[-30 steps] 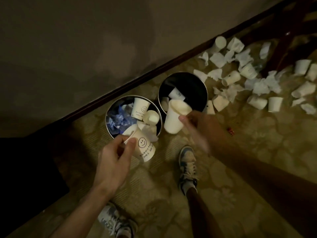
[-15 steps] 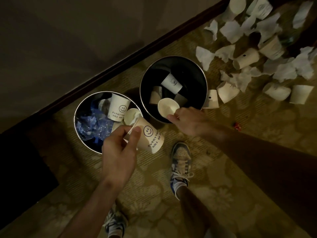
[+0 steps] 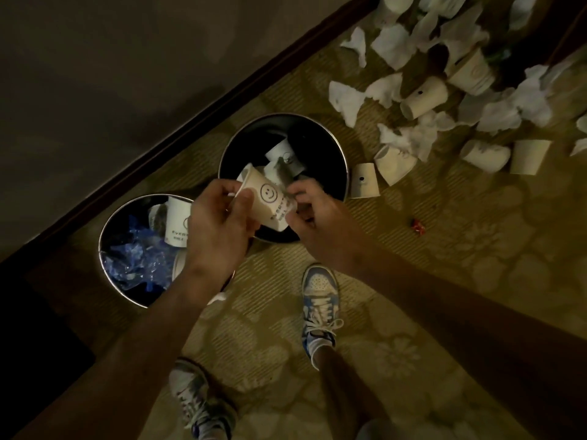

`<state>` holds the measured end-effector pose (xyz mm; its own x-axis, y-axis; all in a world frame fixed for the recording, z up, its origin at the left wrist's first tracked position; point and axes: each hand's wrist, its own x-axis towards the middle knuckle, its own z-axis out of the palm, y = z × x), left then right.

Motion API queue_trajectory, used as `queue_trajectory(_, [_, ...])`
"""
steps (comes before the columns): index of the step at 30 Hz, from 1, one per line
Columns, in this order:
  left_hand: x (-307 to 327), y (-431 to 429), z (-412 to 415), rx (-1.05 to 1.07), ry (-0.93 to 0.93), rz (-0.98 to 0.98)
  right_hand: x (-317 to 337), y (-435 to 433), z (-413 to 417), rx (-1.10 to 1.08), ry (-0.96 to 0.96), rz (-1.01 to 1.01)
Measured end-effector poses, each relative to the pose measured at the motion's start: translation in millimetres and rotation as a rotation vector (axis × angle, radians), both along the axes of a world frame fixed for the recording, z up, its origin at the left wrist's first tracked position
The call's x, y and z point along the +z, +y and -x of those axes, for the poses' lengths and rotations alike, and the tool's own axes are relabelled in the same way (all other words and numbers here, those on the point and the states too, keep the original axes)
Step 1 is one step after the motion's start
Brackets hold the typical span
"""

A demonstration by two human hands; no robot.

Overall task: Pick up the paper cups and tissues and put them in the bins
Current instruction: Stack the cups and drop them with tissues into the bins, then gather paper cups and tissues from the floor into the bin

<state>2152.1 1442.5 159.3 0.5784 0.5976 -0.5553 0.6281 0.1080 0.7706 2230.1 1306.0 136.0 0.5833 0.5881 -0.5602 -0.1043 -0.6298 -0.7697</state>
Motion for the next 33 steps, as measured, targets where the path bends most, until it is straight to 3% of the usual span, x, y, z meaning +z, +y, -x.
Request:
queue_trajectory(6, [-83, -3, -32, -0.202, 0.259, 0.080, -31, 6, -12, 0.189, 0.093, 0.330])
queue_trajectory(11, [-119, -12, -37, -0.272, 0.432, 0.125, -48, 10, -5, 0.373, 0.119, 0.327])
queue_trajectory(16, [-112, -18, -38, -0.274, 0.483, 0.173, -41, -10, -6, 0.181, 0.161, 0.235])
queue_trajectory(19, [-94, -23, -38, -0.430, 0.487, 0.075, -29, -33, -11, 0.061, 0.093, 0.239])
queue_trajectory(21, [-74, -30, -39, -0.404, 0.444, 0.061, -19, -50, -13, 0.043, 0.096, 0.264])
queue_trajectory(27, [-15, -77, -60, -0.513, 0.237, -0.095, 19, -113, -26, -0.265, 0.316, 0.312])
queue_trajectory(30, [-2, -117, -69, -0.636, 0.136, -0.035, 23, -149, -30, -0.542, 0.513, 0.287])
queue_trajectory(33, [-17, -158, -77, -0.803, 0.039, -0.017, 4, -189, -34, -0.646, 0.536, 0.320])
